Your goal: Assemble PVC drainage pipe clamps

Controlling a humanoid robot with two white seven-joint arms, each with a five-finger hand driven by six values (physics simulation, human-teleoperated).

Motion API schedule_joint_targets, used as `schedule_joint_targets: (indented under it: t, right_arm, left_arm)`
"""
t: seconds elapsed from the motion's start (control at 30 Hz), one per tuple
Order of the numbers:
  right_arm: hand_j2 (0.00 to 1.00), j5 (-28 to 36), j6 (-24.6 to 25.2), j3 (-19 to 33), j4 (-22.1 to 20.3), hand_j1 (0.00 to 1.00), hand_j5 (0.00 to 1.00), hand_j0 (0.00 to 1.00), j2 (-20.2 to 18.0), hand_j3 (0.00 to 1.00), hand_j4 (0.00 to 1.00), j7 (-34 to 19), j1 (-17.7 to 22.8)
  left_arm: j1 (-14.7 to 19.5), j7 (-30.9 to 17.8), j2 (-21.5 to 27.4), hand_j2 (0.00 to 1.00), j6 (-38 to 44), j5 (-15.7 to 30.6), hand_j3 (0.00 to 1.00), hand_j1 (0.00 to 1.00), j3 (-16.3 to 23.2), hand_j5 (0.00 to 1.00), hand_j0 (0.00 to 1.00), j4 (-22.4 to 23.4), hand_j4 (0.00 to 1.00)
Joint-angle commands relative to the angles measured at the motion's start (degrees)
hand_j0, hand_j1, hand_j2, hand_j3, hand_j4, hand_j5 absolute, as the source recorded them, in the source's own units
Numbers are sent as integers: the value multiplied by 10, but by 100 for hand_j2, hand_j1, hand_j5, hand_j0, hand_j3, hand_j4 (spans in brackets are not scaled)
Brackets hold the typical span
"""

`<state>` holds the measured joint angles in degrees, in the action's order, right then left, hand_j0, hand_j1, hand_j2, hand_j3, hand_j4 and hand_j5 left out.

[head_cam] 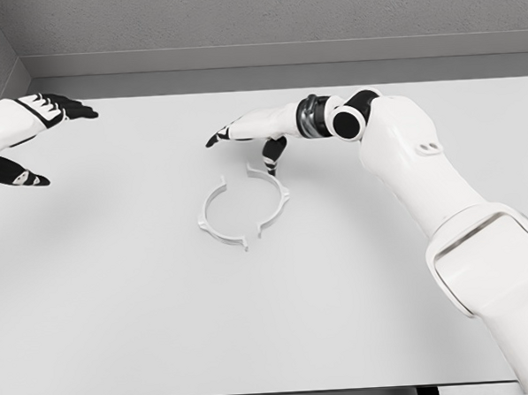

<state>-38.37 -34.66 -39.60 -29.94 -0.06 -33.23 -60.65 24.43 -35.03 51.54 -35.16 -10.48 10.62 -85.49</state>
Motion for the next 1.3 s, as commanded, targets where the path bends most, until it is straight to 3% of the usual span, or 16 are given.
schedule_joint_targets:
  t: [0.0, 0.93, 1.03, 1.23, 1.27]
  right_arm:
    - [100, 3, -3, -10, -5, 100, 100, 100, 1, 100, 100, -5, 0]
    - [100, 5, -3, -42, -36, 100, 100, 100, 1, 100, 100, -4, 1]
    - [100, 11, -3, -23, -28, 100, 100, 100, 1, 100, 100, -4, -6]
    - [100, 9, -3, 73, -28, 100, 100, 100, 1, 100, 100, -5, -26]
    - [100, 10, -3, 100, -29, 100, 100, 100, 1, 100, 100, -6, -25]
  left_arm:
    - [0, 0, 1, 100, 2, 4, 100, 100, -2, 100, 100, 0, 100]
    - [-1, 0, 0, 100, 2, 4, 100, 100, -2, 100, 100, 0, 100]
    - [-1, 0, -1, 100, 2, 4, 100, 100, -2, 100, 100, 0, 100]
    - [-13, 0, -3, 100, 2, 5, 100, 100, -2, 100, 100, -5, 100]
    - [-24, 0, -5, 100, 2, 5, 100, 100, -1, 100, 100, -30, 100]
